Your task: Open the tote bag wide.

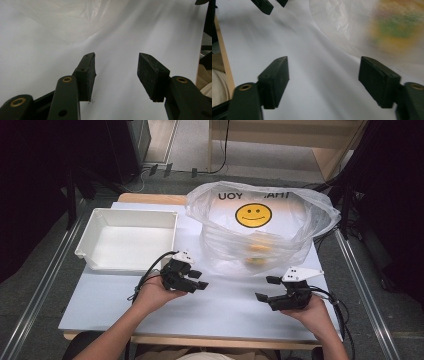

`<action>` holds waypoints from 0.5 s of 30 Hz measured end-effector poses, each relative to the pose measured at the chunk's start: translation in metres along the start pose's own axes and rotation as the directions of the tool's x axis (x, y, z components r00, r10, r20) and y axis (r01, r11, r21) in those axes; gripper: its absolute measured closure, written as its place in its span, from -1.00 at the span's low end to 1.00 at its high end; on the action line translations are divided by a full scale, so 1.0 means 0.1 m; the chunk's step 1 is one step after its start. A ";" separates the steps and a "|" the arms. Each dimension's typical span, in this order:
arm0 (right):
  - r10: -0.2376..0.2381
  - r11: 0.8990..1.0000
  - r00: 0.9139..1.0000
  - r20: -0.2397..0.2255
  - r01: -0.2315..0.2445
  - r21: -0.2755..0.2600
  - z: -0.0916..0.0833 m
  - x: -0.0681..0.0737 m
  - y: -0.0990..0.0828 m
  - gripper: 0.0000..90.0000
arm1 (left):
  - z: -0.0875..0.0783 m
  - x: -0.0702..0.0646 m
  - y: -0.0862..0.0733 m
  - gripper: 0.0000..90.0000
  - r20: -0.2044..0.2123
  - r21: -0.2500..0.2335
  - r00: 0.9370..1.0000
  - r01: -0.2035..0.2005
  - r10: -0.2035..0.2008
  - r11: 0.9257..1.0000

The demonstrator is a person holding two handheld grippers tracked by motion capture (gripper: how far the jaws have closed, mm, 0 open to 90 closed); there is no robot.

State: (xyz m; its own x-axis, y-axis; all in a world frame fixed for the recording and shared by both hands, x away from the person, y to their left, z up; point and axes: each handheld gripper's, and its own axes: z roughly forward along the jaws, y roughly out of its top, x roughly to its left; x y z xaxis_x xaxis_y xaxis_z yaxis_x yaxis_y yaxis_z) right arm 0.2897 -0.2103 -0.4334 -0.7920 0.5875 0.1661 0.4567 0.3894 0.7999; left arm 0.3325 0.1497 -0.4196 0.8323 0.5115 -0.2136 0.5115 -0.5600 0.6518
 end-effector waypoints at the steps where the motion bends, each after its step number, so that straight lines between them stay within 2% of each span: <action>1: 0.007 1.000 1.000 -0.008 -0.007 -0.002 0.00 0.00 0.00 -0.32 | 0.00 0.00 0.00 0.10 0.001 -0.003 1.000 -0.001 0.001 1.000; 8: 0.036 0.999 0.999 -0.030 -0.036 -0.003 -0.03 -0.03 0.00 -0.24 | 0.01 -0.02 0.02 0.10 0.011 0.000 1.000 -0.013 0.013 1.000; 15: 0.053 0.999 0.998 -0.032 -0.053 0.009 -0.06 -0.04 -0.01 -0.19 | 0.01 -0.03 0.04 0.14 0.019 0.005 1.000 -0.016 0.016 1.000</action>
State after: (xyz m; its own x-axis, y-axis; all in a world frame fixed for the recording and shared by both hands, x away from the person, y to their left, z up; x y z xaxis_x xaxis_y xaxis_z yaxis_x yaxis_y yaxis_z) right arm 0.2900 -0.2176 -0.4316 -0.7790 0.5846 0.2265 0.5016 0.3643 0.7847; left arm 0.3321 0.1457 -0.4173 0.8441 0.4901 -0.2173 0.4993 -0.5712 0.6514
